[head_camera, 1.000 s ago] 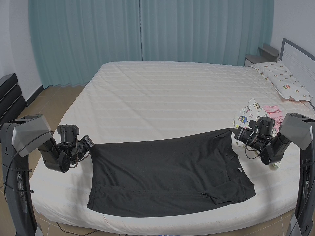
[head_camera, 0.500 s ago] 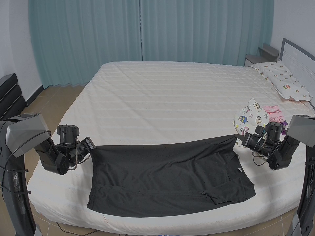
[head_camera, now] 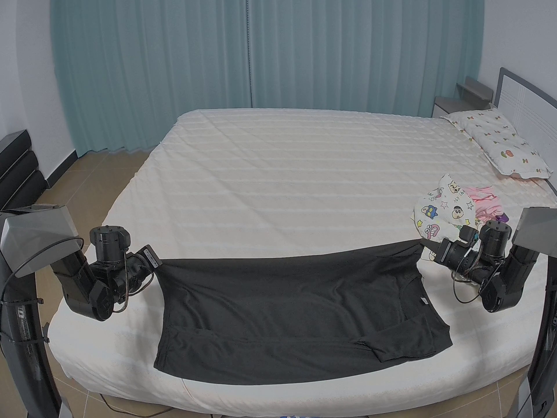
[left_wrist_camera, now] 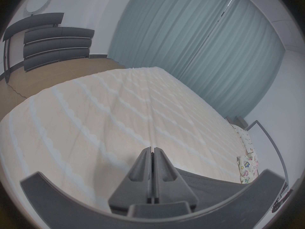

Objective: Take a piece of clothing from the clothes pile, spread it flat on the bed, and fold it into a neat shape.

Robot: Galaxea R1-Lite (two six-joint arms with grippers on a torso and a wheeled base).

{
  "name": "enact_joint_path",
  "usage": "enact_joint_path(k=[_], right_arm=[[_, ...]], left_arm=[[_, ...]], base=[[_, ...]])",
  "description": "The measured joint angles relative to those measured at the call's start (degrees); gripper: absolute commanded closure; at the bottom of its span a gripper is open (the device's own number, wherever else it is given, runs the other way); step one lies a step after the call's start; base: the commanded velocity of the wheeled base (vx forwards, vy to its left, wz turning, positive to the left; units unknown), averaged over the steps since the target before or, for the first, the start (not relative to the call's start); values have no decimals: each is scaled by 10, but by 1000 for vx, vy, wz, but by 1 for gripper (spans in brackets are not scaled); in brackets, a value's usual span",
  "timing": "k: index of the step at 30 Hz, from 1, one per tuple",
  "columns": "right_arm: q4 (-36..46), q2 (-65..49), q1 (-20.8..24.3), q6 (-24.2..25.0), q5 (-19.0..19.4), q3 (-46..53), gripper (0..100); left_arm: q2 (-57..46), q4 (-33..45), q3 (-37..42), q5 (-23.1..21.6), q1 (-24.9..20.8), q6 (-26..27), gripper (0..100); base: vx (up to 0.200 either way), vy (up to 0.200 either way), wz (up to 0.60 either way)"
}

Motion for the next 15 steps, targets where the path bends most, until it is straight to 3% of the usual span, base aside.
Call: enact_joint_path(k=[15], right_arm=[[53,23,25,7,-36,-109,100]], left_arm=[[10,-5,-11,0,8,-1,100]], base=[[0,0,0]])
